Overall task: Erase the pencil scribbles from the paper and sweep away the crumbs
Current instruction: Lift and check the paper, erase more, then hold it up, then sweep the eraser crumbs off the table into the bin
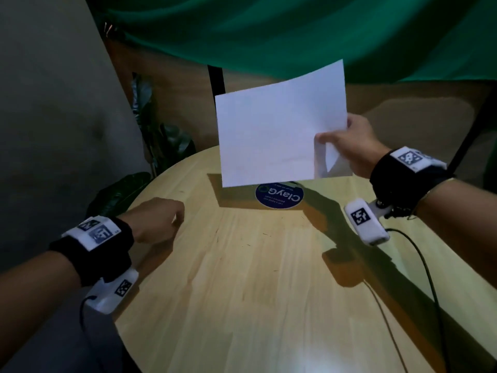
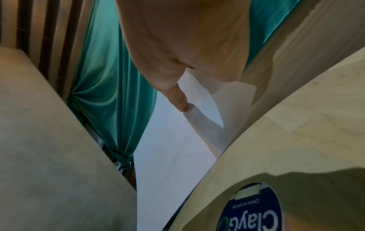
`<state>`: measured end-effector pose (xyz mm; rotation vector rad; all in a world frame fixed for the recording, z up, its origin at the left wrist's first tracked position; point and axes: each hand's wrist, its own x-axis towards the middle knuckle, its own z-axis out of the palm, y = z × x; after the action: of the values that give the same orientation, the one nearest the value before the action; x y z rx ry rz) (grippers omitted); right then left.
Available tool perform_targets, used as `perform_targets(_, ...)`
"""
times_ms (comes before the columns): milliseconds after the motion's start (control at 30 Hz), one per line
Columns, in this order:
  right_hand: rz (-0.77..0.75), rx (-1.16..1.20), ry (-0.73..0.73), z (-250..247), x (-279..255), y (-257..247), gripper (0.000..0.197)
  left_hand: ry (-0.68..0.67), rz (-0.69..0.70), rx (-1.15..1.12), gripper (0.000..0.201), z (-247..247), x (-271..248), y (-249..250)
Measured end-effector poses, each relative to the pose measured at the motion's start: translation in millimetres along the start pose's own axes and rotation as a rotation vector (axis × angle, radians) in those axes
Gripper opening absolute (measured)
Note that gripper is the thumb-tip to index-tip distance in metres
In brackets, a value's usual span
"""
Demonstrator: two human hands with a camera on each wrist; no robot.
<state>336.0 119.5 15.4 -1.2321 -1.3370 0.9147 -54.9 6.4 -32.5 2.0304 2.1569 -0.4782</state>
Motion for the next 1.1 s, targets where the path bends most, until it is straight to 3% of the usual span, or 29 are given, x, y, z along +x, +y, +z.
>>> perform_targets(67,0.059,-0.001,0.002,0,13,1,0.043,0.037,0.023,0.012,0.015,-1,1,3)
perform_targets(167,0.147,0.015,-0.005,3,25,12,0.042,0.116,0.098,-0.055,0.010,-22,5,14)
perform_targets(300,0.275,0.026,-0.047,12,35,37,0.039,0.451,0.185,-0.336,0.011,-69,33,45)
perform_targets(367,0.328,0.039,-0.065,20,42,51,0.038,0.530,0.210,-0.373,0.014,-88,58,65)
perform_targets(433,0.363,0.031,-0.090,28,49,65,0.037,0.517,0.216,-0.379,0.011,-98,89,88)
perform_targets(567,0.415,-0.043,-0.153,41,59,83,0.034,0.343,0.221,-0.327,0.011,-93,145,128)
perform_targets(733,0.450,-0.091,-0.146,44,66,102,0.037,0.258,0.159,-0.278,0.010,-66,183,142)
perform_targets(800,0.456,-0.105,-0.139,40,65,104,0.036,0.250,0.168,-0.288,0.009,-65,181,139)
perform_targets(867,0.457,-0.138,-0.139,36,57,98,0.047,0.268,0.216,-0.342,0.008,-69,166,135)
perform_targets(1033,0.287,-0.427,-0.120,13,0,69,0.090,0.420,0.286,-0.613,0.011,-83,87,94)
perform_targets(1100,0.262,-0.455,-0.173,6,-33,59,0.086,0.545,0.331,-0.712,0.010,-81,41,72)
